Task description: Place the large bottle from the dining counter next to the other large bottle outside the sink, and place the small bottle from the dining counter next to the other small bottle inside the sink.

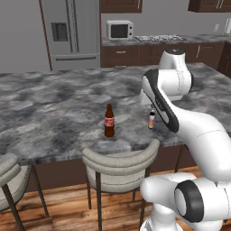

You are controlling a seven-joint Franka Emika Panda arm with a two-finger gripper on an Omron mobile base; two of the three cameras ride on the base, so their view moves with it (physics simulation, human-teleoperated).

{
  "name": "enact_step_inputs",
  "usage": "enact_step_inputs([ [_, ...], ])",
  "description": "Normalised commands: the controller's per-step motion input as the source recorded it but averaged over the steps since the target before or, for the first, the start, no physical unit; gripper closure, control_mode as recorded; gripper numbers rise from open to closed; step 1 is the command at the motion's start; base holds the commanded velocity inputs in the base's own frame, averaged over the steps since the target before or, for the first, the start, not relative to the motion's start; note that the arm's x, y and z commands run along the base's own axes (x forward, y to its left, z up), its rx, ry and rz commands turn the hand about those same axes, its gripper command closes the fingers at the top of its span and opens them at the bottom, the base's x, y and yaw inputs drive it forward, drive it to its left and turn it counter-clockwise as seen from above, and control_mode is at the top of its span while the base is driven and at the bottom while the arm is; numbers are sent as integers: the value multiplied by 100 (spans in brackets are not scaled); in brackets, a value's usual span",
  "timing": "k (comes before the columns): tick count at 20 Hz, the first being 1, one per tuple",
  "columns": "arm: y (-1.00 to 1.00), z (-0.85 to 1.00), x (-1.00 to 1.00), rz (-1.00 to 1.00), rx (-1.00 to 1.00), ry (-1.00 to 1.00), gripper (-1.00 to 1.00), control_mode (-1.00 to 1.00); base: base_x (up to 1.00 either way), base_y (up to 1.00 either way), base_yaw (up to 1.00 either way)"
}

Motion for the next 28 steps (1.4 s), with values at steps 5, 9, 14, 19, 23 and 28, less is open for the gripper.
enact_step_inputs([
  [5, 4, 0, 0, 0, 1, -2, -100, -100, 0, 0, 0],
  [9, 9, -2, 0, 0, 6, -3, -100, -100, 0, 0, 0],
  [14, 13, -2, 0, 0, 8, -6, -100, -100, 0, 0, 0],
  [19, 28, 0, -1, 1, 5, -10, -100, -100, 0, 0, 0],
  [23, 36, -6, -1, 2, 0, -8, -100, -100, 0, 0, 0],
  [28, 26, -17, 0, 0, 0, -8, -100, -100, 0, 0, 0],
])
